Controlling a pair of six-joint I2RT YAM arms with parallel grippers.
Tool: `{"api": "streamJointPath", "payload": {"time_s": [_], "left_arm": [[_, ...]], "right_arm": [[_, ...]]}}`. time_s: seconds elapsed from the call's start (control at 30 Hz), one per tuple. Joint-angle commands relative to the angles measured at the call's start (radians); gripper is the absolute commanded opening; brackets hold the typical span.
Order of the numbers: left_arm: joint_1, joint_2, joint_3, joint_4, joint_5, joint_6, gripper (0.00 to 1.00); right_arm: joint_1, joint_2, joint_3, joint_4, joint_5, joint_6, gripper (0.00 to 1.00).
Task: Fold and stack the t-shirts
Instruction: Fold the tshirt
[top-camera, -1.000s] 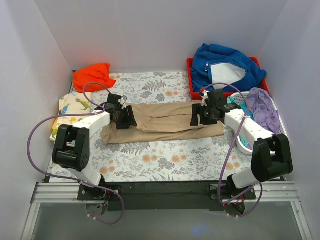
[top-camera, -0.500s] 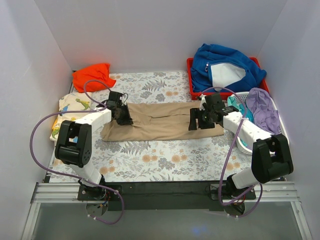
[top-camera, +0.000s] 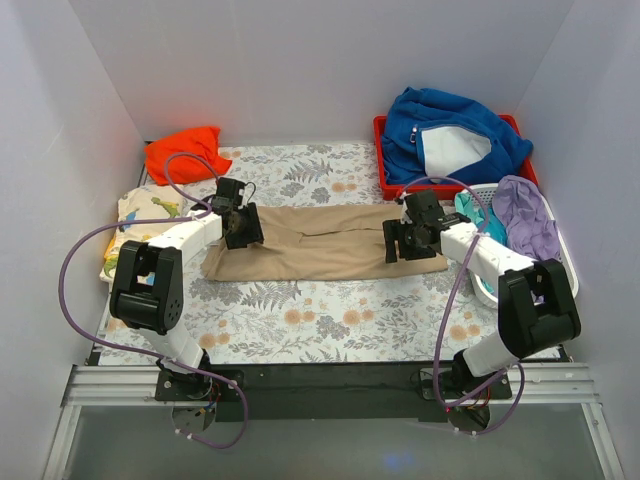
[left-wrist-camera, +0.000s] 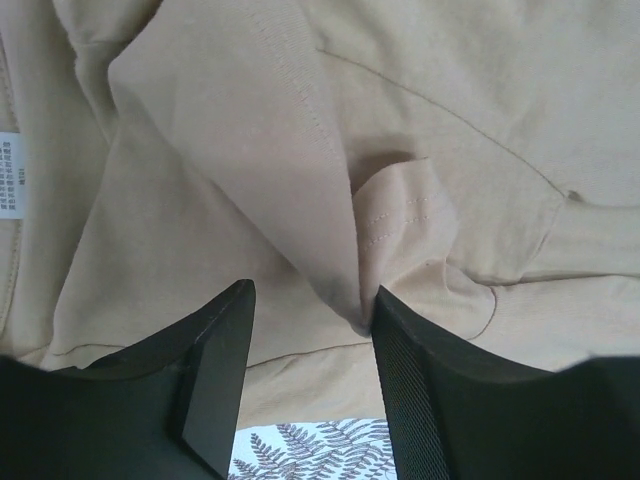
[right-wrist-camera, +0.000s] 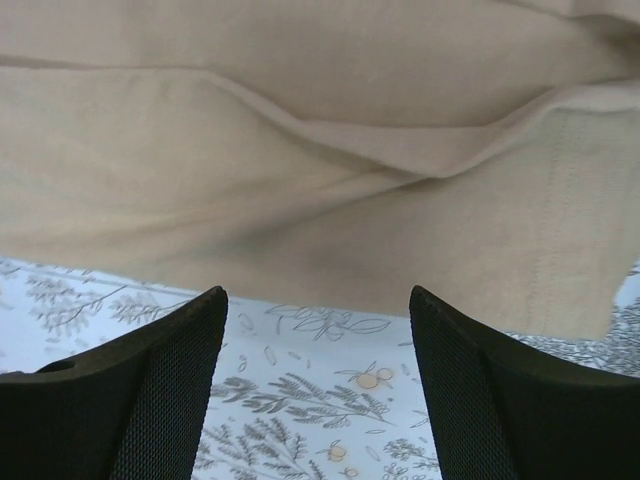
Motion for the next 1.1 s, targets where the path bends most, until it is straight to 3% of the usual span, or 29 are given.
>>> {"api": "streamJointPath", "payload": {"time_s": [0.0,0.13,0.33,0.8,0.9,1.07], "left_arm": [[0.002,-0.043,-0.016,-0.014,-0.040,0.015,0.48],[0.002,-0.027,-0.013,-0.013,-0.027,0.018,0.49],[0.002,0.007,-0.022,-0.009,-0.053,0.026,0.49],[0.004,0.033,-0.026,-0.003,-0.076,0.036,0.49],[0.004,0.038,-0.023,-0.001,-0.073,0.038,0.49],[0.004,0.036,-0.023,0.000,-0.057,0.036,0.49]], "right_arm": [[0.002,0.027,0.069,0.023,0.181,-0.026,0.80],[-0.002,0.090,0.116,0.041,0.342,-0.038,0.81],[-0.030,0.220,0.202,-0.003,0.403,-0.043,0.81],[-0.036,0.047,-0.040,0.015,0.456,0.019,0.82],[-0.035,-0.005,-0.048,0.034,0.462,0.016,0.82],[-0.036,0.045,-0.025,0.048,0.531,0.019,0.83]]}}
